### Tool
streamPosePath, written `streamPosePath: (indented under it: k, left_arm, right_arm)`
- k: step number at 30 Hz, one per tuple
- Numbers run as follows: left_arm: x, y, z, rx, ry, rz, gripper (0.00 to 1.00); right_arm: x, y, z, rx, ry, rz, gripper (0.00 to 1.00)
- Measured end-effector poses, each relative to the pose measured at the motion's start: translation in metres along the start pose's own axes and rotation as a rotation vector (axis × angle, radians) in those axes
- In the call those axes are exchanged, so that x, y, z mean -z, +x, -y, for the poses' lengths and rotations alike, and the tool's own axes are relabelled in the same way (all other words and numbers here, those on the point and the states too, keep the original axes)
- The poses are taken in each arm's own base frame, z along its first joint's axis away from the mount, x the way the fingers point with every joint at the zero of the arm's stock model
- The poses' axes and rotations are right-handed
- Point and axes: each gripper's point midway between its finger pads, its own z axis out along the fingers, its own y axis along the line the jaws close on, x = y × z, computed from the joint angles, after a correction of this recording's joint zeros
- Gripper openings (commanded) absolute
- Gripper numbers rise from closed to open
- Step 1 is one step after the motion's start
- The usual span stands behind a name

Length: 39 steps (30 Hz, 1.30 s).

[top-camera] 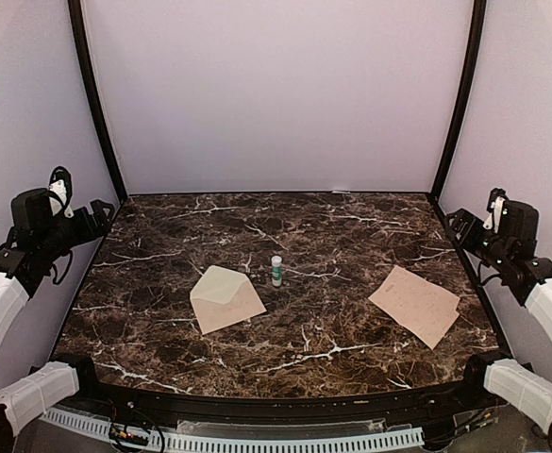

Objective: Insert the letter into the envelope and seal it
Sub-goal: Move the letter to the center of the board.

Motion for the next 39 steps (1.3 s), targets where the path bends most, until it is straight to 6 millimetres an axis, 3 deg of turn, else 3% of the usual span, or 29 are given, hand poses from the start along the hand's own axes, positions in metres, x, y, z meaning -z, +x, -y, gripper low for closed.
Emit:
streamPosePath:
  k: [7,12,16,19,23,29,39]
  left_arm:
    - [-0.016,0.013,-0.002,-0.01,-0.007,-0.075,0.99]
    - [-0.026,-0.002,0.024,-0.021,0.079,-0.111,0.99]
    - [-0.027,-0.033,0.06,-0.039,0.193,-0.062,0.99]
    - [-0.029,-0.04,0.071,-0.037,0.246,-0.035,0.99]
    - [-0.039,-0.03,0.072,-0.037,0.262,-0.064,0.99]
    - [-0.047,-0.009,0.069,-0.041,0.263,-0.12,0.99]
    - [-0.043,-0.009,0.07,-0.05,0.272,-0.109,0.99]
  right_arm:
    - [-0.002,0.013,-0.008,0.032,-0.04,-0.091,0.99]
    - [-0.002,0.03,-0.022,0.019,-0.122,-0.192,0.99]
    - [-0.006,0.06,-0.029,-0.004,-0.152,-0.309,0.99]
    - [-0.003,0.093,-0.038,-0.02,-0.19,-0.398,0.99]
    - [0.004,0.144,-0.039,-0.062,-0.199,-0.531,0.99]
    - [0.017,0.197,-0.04,-0.122,-0.208,-0.649,0.99]
    - [0.01,0.228,-0.03,-0.179,-0.18,-0.693,0.99]
